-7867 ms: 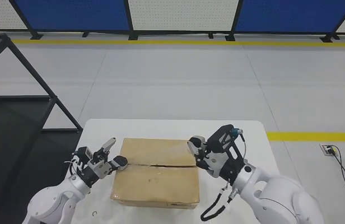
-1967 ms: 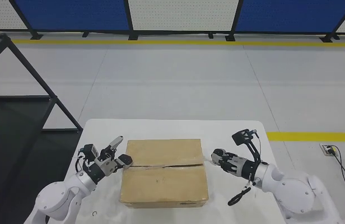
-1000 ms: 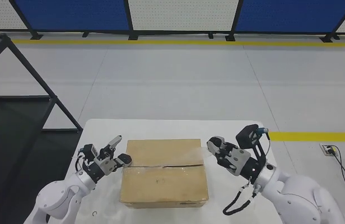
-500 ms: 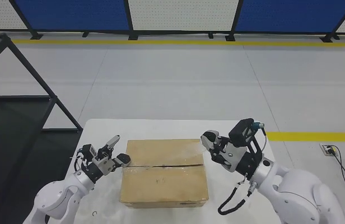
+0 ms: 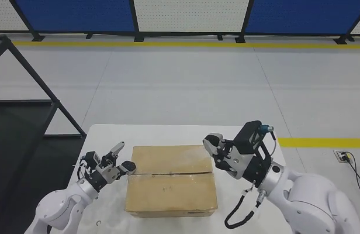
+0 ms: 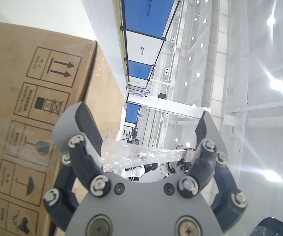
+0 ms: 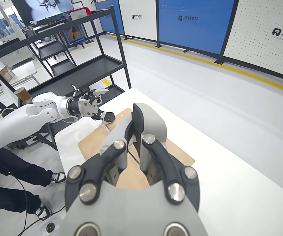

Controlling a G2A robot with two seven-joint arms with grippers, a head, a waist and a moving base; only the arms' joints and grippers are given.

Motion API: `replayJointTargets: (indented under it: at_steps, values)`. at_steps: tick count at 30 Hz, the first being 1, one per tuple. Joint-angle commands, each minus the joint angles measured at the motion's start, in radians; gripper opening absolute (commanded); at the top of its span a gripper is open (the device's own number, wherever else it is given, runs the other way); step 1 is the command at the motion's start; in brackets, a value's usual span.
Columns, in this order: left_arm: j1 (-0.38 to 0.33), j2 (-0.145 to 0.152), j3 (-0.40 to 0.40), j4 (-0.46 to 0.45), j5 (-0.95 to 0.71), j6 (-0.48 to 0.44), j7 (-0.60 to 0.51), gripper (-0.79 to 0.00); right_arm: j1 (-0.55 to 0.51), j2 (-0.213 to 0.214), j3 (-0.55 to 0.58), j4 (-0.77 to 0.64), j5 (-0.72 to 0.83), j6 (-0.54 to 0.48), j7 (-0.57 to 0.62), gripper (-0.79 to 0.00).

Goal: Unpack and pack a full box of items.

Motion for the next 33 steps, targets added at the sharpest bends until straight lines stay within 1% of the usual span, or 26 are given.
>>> replayJointTargets:
  at_steps: [1,6,12,22,26,33]
  values:
    - [0.003,0.000,-0.001,-0.002,0.000,-0.001,-0.002,0.000,0.020,-0.001,-0.009,0.013,0.002,-0.001,0.009,-0.785]
    - [0.011,0.001,-0.006,-0.009,-0.002,-0.002,-0.007,0.000,0.067,-0.005,-0.030,0.068,0.010,0.014,0.047,-0.785]
    - [0.017,0.003,-0.010,-0.019,0.001,0.004,-0.010,0.000,0.082,-0.003,-0.017,0.133,0.029,0.022,0.085,-0.785]
    - [0.013,0.003,0.003,-0.035,0.008,0.015,-0.017,0.000,0.007,0.012,0.056,0.172,0.015,0.018,0.104,-0.785]
    - [0.010,0.004,0.003,-0.045,-0.011,0.032,-0.043,0.000,-0.017,0.015,0.072,0.189,0.001,0.011,0.080,-0.785]
    - [-0.001,0.005,0.022,-0.042,0.014,0.058,-0.041,0.000,-0.046,0.019,0.093,0.187,0.024,-0.041,0.032,-0.785]
